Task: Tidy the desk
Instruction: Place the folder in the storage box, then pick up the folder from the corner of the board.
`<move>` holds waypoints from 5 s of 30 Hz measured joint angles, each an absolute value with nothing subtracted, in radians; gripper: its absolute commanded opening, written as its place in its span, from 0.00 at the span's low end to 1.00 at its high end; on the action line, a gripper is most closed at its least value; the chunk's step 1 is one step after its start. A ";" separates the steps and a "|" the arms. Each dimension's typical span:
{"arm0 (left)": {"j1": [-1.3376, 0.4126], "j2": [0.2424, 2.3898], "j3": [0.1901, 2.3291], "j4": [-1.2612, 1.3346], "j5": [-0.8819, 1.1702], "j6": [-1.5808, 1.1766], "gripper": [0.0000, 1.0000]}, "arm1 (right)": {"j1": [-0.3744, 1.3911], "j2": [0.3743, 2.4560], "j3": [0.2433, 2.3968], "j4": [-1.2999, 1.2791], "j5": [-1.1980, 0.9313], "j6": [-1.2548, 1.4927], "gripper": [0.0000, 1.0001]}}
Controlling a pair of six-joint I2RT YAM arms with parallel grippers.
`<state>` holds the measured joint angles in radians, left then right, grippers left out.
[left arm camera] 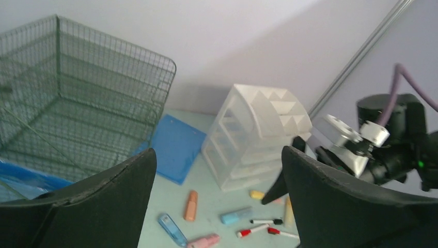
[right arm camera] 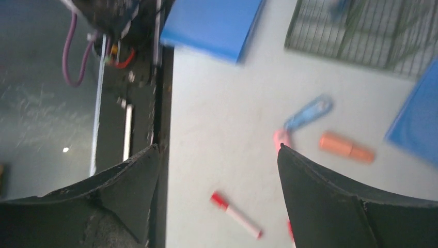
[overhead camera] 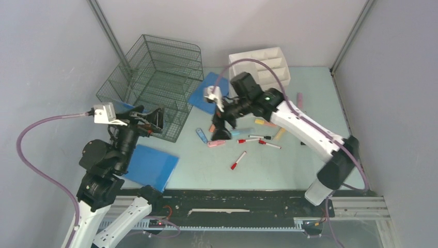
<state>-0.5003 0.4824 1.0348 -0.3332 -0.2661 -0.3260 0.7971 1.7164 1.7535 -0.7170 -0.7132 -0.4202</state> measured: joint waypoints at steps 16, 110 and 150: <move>-0.117 0.688 0.767 -0.345 -0.129 -0.749 0.65 | 0.323 0.923 1.078 -0.857 -0.862 -0.545 1.00; 0.155 1.129 1.183 -0.785 -0.076 -0.949 0.81 | 0.302 0.887 0.911 -0.747 -0.690 -0.601 1.00; -0.798 1.325 0.681 -0.874 -0.601 -0.961 0.81 | 0.298 0.879 0.908 -0.747 -0.720 -0.603 1.00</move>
